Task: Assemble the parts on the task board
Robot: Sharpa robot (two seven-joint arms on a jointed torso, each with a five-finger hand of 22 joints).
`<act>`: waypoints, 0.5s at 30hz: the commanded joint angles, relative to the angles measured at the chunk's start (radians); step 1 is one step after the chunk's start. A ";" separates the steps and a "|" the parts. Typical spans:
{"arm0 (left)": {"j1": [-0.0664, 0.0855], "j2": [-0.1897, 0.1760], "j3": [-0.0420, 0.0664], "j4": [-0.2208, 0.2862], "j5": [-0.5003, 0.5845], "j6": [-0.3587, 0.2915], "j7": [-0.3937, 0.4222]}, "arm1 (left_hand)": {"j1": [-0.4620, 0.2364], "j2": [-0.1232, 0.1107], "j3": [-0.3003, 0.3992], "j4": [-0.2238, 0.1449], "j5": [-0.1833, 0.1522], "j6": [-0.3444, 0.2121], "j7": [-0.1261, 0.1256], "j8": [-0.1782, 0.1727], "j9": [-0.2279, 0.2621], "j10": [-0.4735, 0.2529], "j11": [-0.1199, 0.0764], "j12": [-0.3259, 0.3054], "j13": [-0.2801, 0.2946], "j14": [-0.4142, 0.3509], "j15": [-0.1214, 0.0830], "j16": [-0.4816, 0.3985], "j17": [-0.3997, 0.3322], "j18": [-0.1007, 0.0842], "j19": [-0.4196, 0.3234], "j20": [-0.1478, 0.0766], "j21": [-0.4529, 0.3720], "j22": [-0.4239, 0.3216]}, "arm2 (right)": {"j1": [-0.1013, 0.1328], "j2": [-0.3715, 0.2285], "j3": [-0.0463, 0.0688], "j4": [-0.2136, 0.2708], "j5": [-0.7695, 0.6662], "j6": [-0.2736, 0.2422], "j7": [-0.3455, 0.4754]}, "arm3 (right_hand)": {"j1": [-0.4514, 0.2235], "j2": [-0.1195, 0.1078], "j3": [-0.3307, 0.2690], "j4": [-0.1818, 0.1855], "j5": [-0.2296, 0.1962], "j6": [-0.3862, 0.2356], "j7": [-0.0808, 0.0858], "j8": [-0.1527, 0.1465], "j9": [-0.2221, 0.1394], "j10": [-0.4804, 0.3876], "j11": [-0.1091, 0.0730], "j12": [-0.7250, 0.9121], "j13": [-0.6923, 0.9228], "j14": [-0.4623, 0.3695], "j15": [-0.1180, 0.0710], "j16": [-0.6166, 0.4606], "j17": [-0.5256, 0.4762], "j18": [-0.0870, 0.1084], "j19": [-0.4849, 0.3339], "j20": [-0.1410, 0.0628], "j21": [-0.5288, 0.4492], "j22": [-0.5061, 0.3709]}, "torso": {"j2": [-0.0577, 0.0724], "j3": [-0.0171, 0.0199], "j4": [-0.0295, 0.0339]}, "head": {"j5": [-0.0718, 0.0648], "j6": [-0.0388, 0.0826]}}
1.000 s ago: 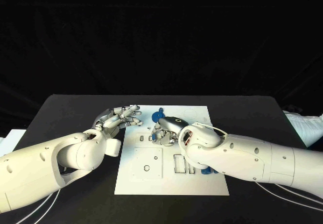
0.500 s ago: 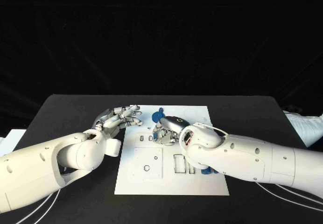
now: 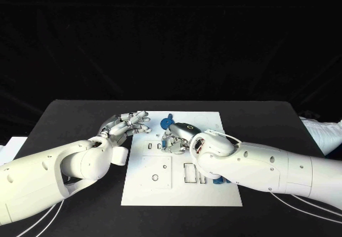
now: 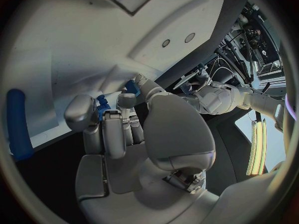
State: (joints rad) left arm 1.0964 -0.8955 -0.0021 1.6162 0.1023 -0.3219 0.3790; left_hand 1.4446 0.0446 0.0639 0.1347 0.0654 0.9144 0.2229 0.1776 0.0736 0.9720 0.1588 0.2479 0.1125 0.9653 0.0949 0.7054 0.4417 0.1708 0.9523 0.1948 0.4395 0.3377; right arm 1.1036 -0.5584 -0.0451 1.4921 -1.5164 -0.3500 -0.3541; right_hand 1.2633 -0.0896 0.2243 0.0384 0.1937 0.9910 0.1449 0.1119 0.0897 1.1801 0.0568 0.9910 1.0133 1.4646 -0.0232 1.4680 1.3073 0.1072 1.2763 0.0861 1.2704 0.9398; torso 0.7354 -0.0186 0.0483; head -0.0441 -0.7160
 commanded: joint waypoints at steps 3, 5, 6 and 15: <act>0.001 0.003 0.001 0.001 -0.005 0.022 0.003 | -0.003 0.009 0.003 -0.005 0.006 -0.006 0.000 0.004 -0.001 -0.004 0.001 0.006 -0.001 0.002 0.000 -0.002 -0.002 0.004 -0.005 0.001 -0.005 -0.001 | -0.003 -0.002 -0.002 0.004 0.002 -0.049 0.009 | -0.005 -0.019 -0.029 0.007 0.004 -0.025 0.004 -0.009 -0.004 -0.015 0.006 -0.006 -0.007 0.060 0.009 -0.008 0.071 0.012 -0.010 0.004 -0.007 -0.006 | 0.000 0.0001 0.0004 | 0.000 0.000; 0.001 0.003 0.001 0.000 -0.005 0.022 0.003 | -0.003 0.009 0.003 -0.005 0.006 -0.006 0.000 0.004 -0.001 -0.004 0.001 0.006 -0.001 0.002 0.000 -0.002 -0.002 0.004 -0.005 0.001 -0.005 -0.001 | -0.004 -0.004 -0.002 0.007 0.003 -0.086 0.018 | -0.004 -0.020 -0.037 0.009 0.004 -0.033 0.006 -0.012 -0.005 -0.020 0.008 -0.009 -0.010 0.060 0.011 -0.009 0.069 0.013 -0.012 0.006 -0.009 -0.010 | 0.000 0.0005 0.0001 | 0.000 0.001; 0.001 0.003 0.001 0.000 -0.005 0.022 0.003 | -0.003 0.009 0.003 -0.005 0.006 -0.006 0.000 0.004 -0.001 -0.004 0.001 0.006 -0.001 0.002 0.000 -0.002 -0.002 0.004 -0.005 0.001 -0.005 -0.001 | -0.004 -0.005 -0.002 0.009 0.003 -0.107 0.024 | -0.003 -0.021 -0.042 0.010 0.004 -0.038 0.007 -0.014 -0.006 -0.024 0.009 -0.011 -0.014 0.058 0.012 -0.012 0.065 0.014 -0.014 0.006 -0.012 -0.015 | 0.000 0.0003 0.0002 | 0.000 0.001; 0.001 0.003 0.001 -0.004 -0.016 -0.001 -0.010 | -0.009 0.007 0.014 -0.012 0.006 0.009 -0.017 0.014 0.002 0.014 -0.017 0.014 -0.003 0.088 -0.019 0.052 0.017 0.014 0.053 -0.011 0.031 0.021 | -0.010 -0.028 0.000 0.046 0.028 -0.229 0.118 | 0.000 -0.025 -0.084 0.024 0.000 -0.072 0.018 -0.024 -0.013 -0.058 0.019 -0.028 -0.040 0.051 0.021 -0.024 0.048 0.018 -0.029 0.014 -0.029 -0.040 | -0.001 0.0010 -0.0001 | 0.002 0.002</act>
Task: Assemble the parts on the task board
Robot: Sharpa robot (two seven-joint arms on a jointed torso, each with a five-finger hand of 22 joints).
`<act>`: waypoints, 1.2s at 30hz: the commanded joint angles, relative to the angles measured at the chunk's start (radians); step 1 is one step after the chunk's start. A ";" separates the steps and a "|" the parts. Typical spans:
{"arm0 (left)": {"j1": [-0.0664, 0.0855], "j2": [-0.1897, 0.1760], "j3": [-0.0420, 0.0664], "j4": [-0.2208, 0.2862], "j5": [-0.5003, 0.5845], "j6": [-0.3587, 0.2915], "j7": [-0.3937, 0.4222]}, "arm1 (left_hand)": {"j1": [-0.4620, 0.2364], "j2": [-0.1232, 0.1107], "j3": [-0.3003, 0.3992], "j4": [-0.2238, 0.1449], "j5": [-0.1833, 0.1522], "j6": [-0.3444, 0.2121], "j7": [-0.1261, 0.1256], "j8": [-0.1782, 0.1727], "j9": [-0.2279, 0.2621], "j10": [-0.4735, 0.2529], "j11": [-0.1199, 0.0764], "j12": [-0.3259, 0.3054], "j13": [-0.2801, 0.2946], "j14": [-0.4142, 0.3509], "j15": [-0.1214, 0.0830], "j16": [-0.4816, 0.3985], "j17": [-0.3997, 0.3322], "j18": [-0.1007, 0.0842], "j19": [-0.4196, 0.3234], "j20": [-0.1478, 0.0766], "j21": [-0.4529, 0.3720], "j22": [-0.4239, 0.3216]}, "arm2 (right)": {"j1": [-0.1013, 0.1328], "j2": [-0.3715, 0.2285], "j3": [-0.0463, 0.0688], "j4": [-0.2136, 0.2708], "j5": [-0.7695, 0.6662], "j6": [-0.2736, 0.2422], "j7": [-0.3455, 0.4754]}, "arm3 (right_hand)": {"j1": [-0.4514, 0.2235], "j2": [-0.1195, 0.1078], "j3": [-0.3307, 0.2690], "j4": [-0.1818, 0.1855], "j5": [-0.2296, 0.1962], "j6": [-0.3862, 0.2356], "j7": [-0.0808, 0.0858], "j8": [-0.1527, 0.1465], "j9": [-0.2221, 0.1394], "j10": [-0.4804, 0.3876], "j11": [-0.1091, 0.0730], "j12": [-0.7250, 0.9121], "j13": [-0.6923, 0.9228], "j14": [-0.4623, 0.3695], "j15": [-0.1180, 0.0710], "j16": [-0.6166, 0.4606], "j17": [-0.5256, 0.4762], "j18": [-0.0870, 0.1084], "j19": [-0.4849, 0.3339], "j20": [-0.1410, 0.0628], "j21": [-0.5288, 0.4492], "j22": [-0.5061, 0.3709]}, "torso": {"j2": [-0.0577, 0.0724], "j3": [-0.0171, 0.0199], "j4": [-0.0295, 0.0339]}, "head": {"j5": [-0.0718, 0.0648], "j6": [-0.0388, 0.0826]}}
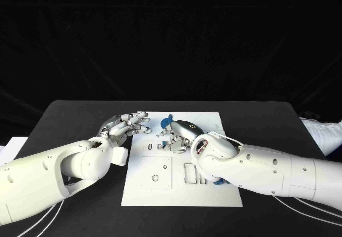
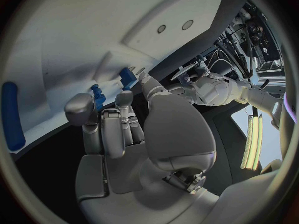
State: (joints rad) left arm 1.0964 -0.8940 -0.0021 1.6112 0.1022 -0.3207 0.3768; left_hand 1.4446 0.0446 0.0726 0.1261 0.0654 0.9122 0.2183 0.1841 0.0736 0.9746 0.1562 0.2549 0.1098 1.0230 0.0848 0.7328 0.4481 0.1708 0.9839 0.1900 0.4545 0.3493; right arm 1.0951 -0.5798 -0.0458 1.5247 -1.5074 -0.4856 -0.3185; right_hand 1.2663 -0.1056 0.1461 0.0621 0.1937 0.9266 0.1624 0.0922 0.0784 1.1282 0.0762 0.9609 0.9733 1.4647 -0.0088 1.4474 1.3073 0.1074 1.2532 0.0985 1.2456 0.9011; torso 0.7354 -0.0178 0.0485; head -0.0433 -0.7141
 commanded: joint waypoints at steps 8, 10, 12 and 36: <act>0.001 -0.003 0.001 0.000 -0.136 -0.057 -0.176 | -0.026 -0.004 0.041 0.005 0.005 0.068 -0.046 0.011 0.008 0.165 -0.060 0.049 0.024 0.219 -0.058 0.266 0.231 0.013 0.119 -0.052 0.131 0.084 | 0.022 -0.107 0.022 0.097 0.205 -0.054 0.338 | 0.026 0.022 -0.007 0.000 0.001 -0.020 0.004 -0.005 -0.004 -0.011 0.002 0.011 0.002 0.047 0.009 -0.011 0.037 0.018 -0.008 0.005 -0.008 -0.006 | -0.005 0.0000 -0.0026 | 0.016 0.005; 0.003 -0.003 0.001 -0.005 -0.186 -0.048 -0.245 | -0.036 -0.015 0.039 0.008 0.005 0.077 -0.055 0.022 0.013 0.192 -0.072 0.096 0.057 0.294 -0.070 0.403 0.406 0.012 0.143 -0.065 0.169 0.109 | 0.038 -0.144 0.024 0.120 0.288 -0.040 0.384 | 0.027 0.030 -0.012 0.005 0.000 -0.008 0.002 0.004 -0.002 -0.018 0.001 0.007 -0.005 0.045 0.009 -0.015 0.031 0.019 -0.009 0.006 -0.009 -0.008 | -0.009 0.0002 -0.0049 | 0.016 0.006; 0.008 -0.004 0.001 -0.013 -0.244 -0.022 -0.332 | -0.052 -0.023 0.033 0.012 0.007 0.076 -0.071 0.045 0.022 0.202 -0.088 0.211 0.142 0.403 -0.088 0.610 0.698 0.005 0.198 -0.081 0.263 0.179 | 0.063 -0.193 0.027 0.148 0.388 -0.025 0.418 | 0.030 0.036 -0.017 0.008 -0.002 0.001 0.000 0.010 -0.001 -0.020 0.000 0.008 -0.008 0.047 0.008 -0.010 0.039 0.018 -0.006 0.005 -0.007 -0.003 | -0.013 0.0023 -0.0079 | 0.018 0.004; 0.171 0.167 0.001 -0.189 -1.065 0.397 -0.927 | -0.232 0.033 -0.200 0.165 0.001 0.002 -0.148 0.462 0.312 0.292 -0.155 0.988 0.938 0.548 -0.142 0.838 1.123 -0.109 0.449 -0.136 0.930 0.953 | 0.186 -0.363 0.030 0.105 0.785 -0.008 0.423 | 0.042 0.074 -0.025 0.020 0.009 0.011 -0.003 0.022 -0.001 -0.013 -0.005 0.016 -0.015 0.044 0.003 -0.024 0.017 0.022 -0.009 0.000 -0.018 -0.024 | -0.051 0.0178 -0.0301 | 0.036 -0.009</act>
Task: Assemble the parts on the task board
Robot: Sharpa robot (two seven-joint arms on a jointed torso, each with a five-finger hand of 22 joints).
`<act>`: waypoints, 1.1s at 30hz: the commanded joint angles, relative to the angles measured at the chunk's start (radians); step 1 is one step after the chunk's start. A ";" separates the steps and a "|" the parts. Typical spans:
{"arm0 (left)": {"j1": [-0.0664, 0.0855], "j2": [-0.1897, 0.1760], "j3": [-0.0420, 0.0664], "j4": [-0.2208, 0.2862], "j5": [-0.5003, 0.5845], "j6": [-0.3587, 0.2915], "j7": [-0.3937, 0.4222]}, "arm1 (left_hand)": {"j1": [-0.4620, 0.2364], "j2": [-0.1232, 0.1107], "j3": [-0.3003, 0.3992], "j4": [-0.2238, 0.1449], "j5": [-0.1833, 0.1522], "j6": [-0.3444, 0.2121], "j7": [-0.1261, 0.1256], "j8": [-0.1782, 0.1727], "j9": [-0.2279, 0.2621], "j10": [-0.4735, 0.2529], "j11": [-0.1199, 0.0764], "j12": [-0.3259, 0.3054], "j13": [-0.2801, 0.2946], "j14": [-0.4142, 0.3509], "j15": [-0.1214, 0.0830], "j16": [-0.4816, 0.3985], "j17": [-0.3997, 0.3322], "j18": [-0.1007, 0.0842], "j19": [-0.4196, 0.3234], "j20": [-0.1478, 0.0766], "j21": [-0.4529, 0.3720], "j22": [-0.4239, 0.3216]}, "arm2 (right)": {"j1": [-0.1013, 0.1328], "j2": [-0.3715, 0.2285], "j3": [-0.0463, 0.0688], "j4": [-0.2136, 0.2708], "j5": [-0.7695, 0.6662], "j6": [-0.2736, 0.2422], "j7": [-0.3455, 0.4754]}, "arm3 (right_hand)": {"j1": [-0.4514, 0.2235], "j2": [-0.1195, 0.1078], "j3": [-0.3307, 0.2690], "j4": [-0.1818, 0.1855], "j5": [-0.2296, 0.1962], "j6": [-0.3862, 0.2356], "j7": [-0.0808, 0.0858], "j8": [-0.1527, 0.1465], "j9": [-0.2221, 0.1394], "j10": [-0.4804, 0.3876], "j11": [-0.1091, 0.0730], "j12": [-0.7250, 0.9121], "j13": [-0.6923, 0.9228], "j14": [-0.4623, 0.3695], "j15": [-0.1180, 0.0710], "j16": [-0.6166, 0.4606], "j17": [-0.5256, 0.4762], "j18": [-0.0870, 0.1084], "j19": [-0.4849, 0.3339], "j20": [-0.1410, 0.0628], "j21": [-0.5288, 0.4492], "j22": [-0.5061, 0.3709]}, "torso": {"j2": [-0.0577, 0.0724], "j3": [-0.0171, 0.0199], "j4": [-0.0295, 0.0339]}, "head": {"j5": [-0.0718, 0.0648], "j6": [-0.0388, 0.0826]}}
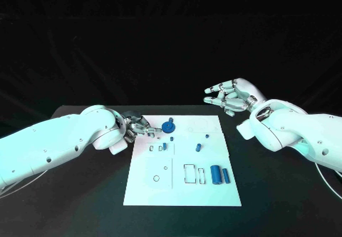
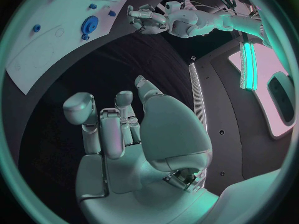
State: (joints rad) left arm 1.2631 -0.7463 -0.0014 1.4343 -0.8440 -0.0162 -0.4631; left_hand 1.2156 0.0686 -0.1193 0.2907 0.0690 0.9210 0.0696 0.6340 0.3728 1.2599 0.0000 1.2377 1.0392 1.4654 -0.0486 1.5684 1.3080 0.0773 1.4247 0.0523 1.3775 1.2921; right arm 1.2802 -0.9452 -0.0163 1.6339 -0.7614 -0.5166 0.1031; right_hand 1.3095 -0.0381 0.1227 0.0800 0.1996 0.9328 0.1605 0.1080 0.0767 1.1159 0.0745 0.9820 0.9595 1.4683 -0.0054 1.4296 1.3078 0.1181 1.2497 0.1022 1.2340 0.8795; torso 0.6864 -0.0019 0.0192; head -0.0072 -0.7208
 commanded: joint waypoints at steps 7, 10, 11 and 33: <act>0.016 0.101 -0.003 -0.069 -0.194 0.165 -0.144 | -0.046 0.015 -0.072 0.001 -0.016 -0.027 -0.007 0.060 0.076 0.026 -0.005 0.023 0.045 0.105 -0.016 0.002 0.263 -0.025 0.031 -0.004 0.040 0.058 | 0.001 0.007 0.000 -0.011 0.033 0.034 -0.011 | -0.001 0.006 -0.003 0.003 0.003 0.005 -0.001 0.006 0.000 -0.002 -0.003 -0.007 -0.003 0.040 -0.001 -0.008 0.014 0.012 -0.007 -0.003 -0.009 -0.005 | 0.001 0.0012 -0.0013 | 0.003 -0.005; 0.018 0.128 -0.005 -0.087 -0.207 0.179 -0.154 | -0.050 0.015 -0.082 0.001 -0.017 -0.029 -0.009 0.067 0.086 0.030 -0.007 0.027 0.052 0.105 -0.016 0.002 0.263 -0.026 0.035 -0.006 0.046 0.066 | 0.001 0.008 0.000 -0.012 0.030 0.036 -0.015 | -0.001 0.006 -0.003 0.003 0.003 0.005 -0.001 0.006 0.000 -0.002 -0.003 -0.007 -0.003 0.040 -0.001 -0.008 0.014 0.012 -0.007 -0.003 -0.009 -0.005 | 0.001 0.0003 -0.0010 | 0.003 -0.006; 0.018 0.136 -0.005 -0.093 -0.209 0.184 -0.156 | -0.051 0.016 -0.085 0.001 -0.017 -0.030 -0.009 0.069 0.090 0.032 -0.007 0.029 0.055 0.105 -0.017 0.002 0.263 -0.027 0.036 -0.006 0.048 0.069 | 0.001 0.009 0.000 -0.013 0.029 0.036 -0.017 | -0.001 0.006 -0.003 0.003 0.003 0.005 -0.001 0.006 0.000 -0.002 -0.003 -0.007 -0.003 0.040 -0.001 -0.008 0.014 0.012 -0.007 -0.003 -0.009 -0.005 | 0.000 0.0001 -0.0008 | 0.003 -0.007; 0.019 0.231 -0.012 -0.174 -0.241 0.289 -0.187 | -0.055 0.021 -0.107 0.000 -0.019 -0.034 -0.014 0.085 0.115 0.043 -0.011 0.039 0.073 0.105 -0.020 0.002 0.263 -0.032 0.047 -0.010 0.063 0.091 | 0.001 0.025 -0.001 -0.024 0.026 0.049 -0.027 | 0.000 0.008 -0.006 0.005 0.005 0.003 -0.001 0.006 -0.001 -0.007 -0.003 -0.012 -0.011 0.038 -0.001 -0.013 0.007 0.013 -0.012 -0.004 -0.016 -0.017 | 0.001 0.0012 0.0011 | 0.006 -0.023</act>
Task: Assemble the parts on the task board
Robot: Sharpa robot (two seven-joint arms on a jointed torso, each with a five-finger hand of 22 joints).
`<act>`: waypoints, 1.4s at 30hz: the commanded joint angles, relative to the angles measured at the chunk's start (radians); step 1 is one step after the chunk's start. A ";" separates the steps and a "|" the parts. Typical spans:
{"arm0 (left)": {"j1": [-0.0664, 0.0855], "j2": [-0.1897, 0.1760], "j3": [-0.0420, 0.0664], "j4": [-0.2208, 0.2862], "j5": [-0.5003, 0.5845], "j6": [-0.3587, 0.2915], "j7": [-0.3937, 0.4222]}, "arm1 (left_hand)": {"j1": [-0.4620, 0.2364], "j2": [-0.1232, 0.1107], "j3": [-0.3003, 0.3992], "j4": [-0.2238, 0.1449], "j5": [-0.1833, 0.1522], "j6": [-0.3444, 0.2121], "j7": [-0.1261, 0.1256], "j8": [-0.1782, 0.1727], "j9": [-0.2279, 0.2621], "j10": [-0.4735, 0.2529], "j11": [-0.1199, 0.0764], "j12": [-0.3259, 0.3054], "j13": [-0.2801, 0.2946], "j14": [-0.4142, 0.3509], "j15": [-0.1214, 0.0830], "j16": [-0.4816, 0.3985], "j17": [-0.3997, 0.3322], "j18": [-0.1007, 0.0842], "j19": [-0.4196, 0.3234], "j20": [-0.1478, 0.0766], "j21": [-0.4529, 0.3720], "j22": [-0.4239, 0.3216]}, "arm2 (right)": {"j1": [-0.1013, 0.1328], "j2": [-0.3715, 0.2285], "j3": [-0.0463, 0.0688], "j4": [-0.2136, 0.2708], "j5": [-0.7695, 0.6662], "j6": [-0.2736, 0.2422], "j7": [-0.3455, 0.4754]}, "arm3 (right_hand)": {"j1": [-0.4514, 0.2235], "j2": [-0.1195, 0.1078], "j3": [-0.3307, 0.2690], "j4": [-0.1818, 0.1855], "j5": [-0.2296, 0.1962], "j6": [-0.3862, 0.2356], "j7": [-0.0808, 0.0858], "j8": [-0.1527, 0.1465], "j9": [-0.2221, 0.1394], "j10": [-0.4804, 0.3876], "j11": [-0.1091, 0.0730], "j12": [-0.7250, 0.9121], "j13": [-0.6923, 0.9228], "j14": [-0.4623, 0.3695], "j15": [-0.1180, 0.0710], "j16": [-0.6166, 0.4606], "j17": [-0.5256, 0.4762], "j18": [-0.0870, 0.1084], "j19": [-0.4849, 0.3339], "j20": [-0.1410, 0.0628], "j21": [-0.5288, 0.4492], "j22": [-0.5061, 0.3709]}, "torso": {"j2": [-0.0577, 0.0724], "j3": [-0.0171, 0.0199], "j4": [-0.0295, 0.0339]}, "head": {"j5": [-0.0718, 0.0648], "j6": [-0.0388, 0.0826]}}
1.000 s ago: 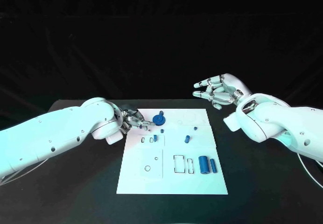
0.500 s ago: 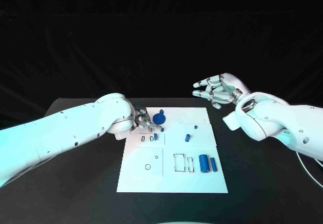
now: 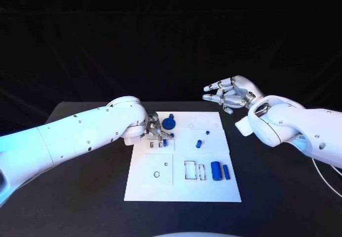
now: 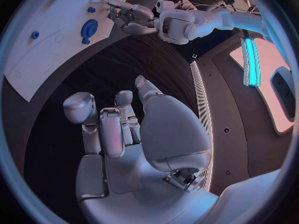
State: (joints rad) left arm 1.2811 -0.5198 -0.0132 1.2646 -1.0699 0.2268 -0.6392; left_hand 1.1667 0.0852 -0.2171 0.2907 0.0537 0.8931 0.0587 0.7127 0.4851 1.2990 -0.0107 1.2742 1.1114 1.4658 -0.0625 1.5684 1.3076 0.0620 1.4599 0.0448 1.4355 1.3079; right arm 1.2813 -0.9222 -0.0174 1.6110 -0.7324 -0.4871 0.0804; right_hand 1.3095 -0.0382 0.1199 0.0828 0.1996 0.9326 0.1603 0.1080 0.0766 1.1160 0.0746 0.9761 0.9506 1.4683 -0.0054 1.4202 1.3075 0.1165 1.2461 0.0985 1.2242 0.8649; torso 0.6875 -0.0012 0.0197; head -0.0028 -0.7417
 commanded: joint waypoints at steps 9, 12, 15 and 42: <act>0.001 0.017 0.000 -0.018 -0.016 0.074 -0.012 | 0.007 0.009 -0.012 -0.002 -0.004 -0.010 -0.004 0.012 0.014 0.005 -0.002 0.004 0.005 0.105 -0.008 0.002 0.263 -0.017 0.013 -0.004 0.007 0.078 | 0.000 0.005 0.000 -0.002 -0.003 0.024 -0.005 | -0.001 0.012 -0.006 0.006 0.006 0.002 -0.001 0.006 -0.001 -0.008 -0.003 -0.007 -0.005 0.038 -0.001 -0.005 0.006 0.015 -0.009 0.000 -0.008 -0.004 | 0.000 -0.0002 -0.0009 | 0.003 -0.004; 0.001 0.021 -0.001 -0.022 -0.016 0.076 -0.011 | 0.017 0.013 -0.013 -0.003 -0.004 -0.012 -0.005 0.015 0.020 0.005 -0.003 0.004 0.006 0.105 -0.008 0.002 0.263 -0.017 0.012 -0.004 0.007 0.078 | 0.000 0.005 -0.001 -0.002 -0.003 0.026 -0.005 | -0.001 0.012 -0.006 0.006 0.006 0.002 -0.001 0.006 -0.001 -0.008 -0.003 -0.007 -0.005 0.038 -0.001 -0.005 0.006 0.015 -0.009 0.000 -0.008 -0.004 | 0.000 -0.0001 -0.0006 | 0.003 -0.005; 0.001 0.023 -0.001 -0.023 -0.016 0.076 -0.008 | 0.035 0.020 -0.011 -0.006 -0.004 -0.016 -0.005 0.019 0.029 0.005 -0.003 0.004 0.008 0.105 -0.009 0.002 0.263 -0.017 0.012 -0.005 0.007 0.079 | 0.000 0.006 -0.001 -0.003 -0.003 0.030 -0.010 | -0.001 0.013 -0.007 0.007 0.007 0.001 -0.001 0.006 -0.002 -0.008 -0.003 -0.007 -0.005 0.037 -0.001 -0.006 0.005 0.015 -0.010 0.000 -0.009 -0.006 | 0.000 -0.0004 -0.0001 | 0.001 -0.006; 0.001 0.037 -0.002 -0.027 -0.016 0.090 0.001 | 0.133 0.054 0.022 -0.027 -0.003 -0.031 -0.007 0.028 0.068 0.005 -0.005 0.000 0.014 0.105 -0.010 0.002 0.263 -0.017 0.010 -0.006 0.007 0.082 | -0.001 0.020 -0.002 -0.016 -0.013 0.065 -0.042 | 0.002 0.016 -0.016 0.011 0.008 -0.006 0.001 0.005 -0.004 -0.027 -0.002 -0.026 -0.028 0.029 0.000 -0.026 -0.023 0.022 -0.030 0.000 -0.034 -0.049 | 0.000 0.0004 0.0003 | 0.003 -0.019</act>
State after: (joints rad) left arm 1.2811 -0.4863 -0.0157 1.2379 -1.0820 0.2940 -0.6458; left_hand 1.2912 0.1378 -0.1992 0.2627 0.0538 0.8715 0.0516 0.7355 0.5529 1.2989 -0.0107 1.2742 1.1247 1.4658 -0.0625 1.5684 1.3073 0.0622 1.4634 0.0413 1.4407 1.3076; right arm 1.2806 -0.9037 -0.0197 1.5952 -0.7349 -0.4414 0.0429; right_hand 1.3096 -0.0303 0.1089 0.0938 0.2034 0.9307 0.1584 0.1080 0.0742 1.0946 0.0711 0.9523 0.9229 1.4682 -0.0055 1.3988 1.2851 0.1310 1.2211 0.0986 1.1933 0.8170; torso 0.6879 -0.0008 0.0198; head -0.0002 -0.7595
